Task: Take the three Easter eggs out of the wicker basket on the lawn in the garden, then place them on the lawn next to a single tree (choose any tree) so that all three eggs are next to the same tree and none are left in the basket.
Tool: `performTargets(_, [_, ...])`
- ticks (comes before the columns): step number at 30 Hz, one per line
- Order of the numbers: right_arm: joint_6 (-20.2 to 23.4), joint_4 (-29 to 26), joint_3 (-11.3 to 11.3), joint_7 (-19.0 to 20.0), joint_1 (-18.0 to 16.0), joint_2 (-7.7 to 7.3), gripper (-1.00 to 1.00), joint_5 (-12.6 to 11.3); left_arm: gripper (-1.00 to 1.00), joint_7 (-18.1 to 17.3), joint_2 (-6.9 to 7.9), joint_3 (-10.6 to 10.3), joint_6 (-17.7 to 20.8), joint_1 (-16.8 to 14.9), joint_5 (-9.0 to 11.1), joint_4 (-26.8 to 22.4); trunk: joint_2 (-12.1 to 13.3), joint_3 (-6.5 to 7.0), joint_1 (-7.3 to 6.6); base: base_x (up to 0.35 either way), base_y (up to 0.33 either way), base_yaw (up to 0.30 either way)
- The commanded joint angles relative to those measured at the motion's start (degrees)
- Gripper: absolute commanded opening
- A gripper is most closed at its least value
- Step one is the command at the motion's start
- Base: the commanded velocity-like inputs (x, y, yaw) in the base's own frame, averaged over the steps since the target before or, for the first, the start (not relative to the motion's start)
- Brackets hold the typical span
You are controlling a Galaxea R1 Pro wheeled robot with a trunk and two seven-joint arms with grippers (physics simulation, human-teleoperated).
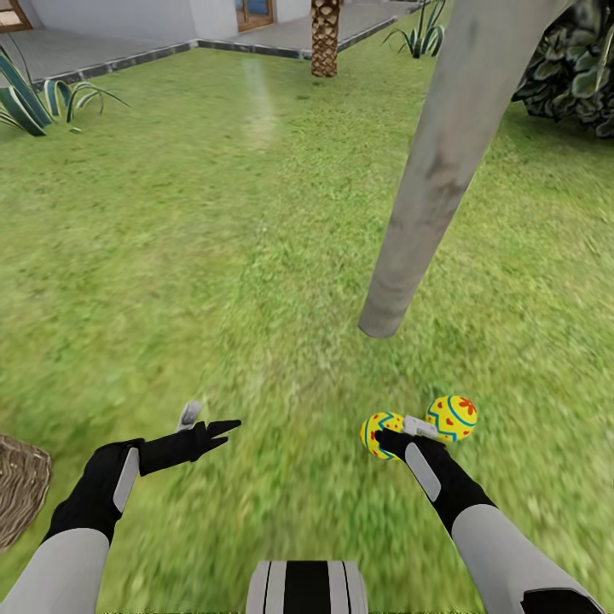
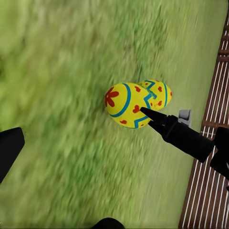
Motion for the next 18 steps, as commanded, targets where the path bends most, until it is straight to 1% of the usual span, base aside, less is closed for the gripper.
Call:
performTargets(1, [0.16, -0.11, 0.29, -0.55, -0.01, -0.04, -1.0, -0.62, 1.0, -0.04, -0.02, 0.06, 0.53, -0.03, 0.24, 0.0, -0.03, -0.26, 0.01, 0.0, 0.0, 0.0])
performTargets(5, [0.16, -0.11, 0.29, -0.55, -0.01, -0.04, -1.0, -0.6, 1.0, -0.04, -0.03, 0.06, 0.53, -0.03, 0.24, 0.0, -0.08, -1.15, 0.12, 0.0, 0.0, 0.0])
performTargets(13, [0.16, -0.11, 0.29, -0.55, -0.01, -0.03, -1.0, -0.59, 1.0, -0.04, -0.03, 0.06, 0.53, -0.03, 0.24, 0.0, -0.08, -1.15, 0.12, 0.001, 0.0, 0.0])
performTargets(18, [0.16, -0.11, 0.29, -0.55, -0.01, 0.02, -1.0, -0.59, 1.0, -0.04, -0.08, 0.06, 0.53, -0.03, 0.24, 0.0, -0.08, -1.15, 0.12, 0.148, 0.0, 0.0])
